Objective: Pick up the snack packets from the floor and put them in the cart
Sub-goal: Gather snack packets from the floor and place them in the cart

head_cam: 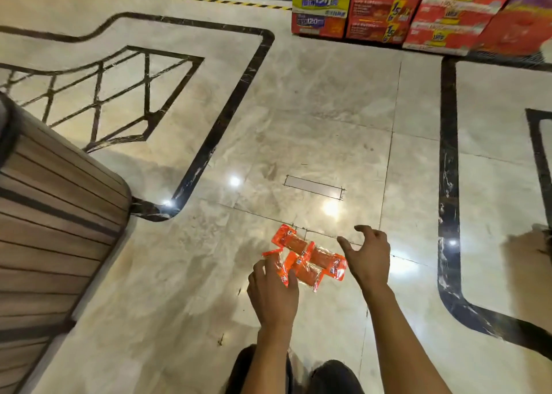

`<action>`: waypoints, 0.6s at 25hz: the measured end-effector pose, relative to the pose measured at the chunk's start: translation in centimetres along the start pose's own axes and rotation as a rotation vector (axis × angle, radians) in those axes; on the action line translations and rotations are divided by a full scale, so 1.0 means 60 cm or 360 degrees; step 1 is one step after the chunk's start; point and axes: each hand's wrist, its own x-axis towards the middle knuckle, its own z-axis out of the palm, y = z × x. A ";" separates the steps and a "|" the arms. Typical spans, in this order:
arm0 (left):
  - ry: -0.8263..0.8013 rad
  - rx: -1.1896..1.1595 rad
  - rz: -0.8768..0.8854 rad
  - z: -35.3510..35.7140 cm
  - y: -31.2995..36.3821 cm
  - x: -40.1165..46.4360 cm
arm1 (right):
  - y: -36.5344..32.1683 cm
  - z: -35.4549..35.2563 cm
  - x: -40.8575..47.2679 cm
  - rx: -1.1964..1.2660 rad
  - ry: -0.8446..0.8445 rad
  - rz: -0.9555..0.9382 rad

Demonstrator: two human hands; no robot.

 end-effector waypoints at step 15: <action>-0.0459 0.0519 0.0120 0.548 -0.406 0.464 | 0.425 0.651 0.295 -0.0768 -0.0561 -0.0292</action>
